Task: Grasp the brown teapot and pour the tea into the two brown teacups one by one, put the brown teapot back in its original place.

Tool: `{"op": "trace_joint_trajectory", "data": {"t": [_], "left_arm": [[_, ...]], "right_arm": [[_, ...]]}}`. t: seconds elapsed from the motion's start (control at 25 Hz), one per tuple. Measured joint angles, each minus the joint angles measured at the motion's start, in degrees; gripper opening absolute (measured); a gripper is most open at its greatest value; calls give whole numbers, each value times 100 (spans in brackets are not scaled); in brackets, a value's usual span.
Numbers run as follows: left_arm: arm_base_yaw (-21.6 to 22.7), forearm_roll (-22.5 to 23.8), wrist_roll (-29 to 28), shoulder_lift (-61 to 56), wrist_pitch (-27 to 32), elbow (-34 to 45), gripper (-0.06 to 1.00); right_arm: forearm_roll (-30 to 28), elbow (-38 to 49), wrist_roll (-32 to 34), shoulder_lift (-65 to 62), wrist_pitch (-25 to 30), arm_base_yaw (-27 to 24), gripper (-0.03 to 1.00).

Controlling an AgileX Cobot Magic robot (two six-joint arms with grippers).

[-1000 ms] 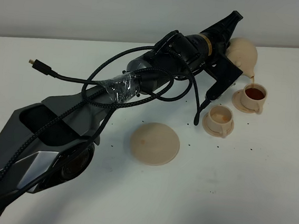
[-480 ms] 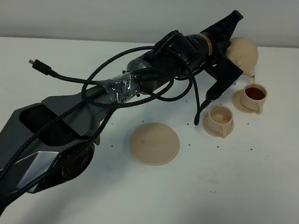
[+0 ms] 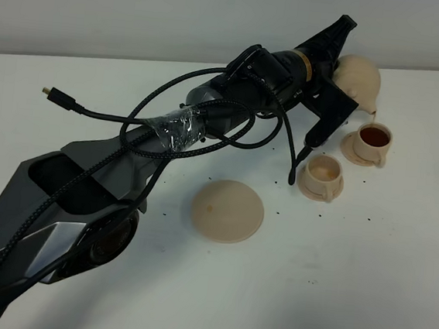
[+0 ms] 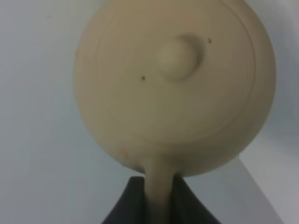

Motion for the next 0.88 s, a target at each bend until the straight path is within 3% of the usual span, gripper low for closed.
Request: {"op": "trace_joint_trajectory", "data": {"t": [0.32,0.88], "left_arm": [[0,-540,-59,0,281,0,12],[209,-571,-1576,0,785,0,12]], "right_arm": [[0,0,0,0,0,0,24],[0,0,0,0,0,0,24]]}}
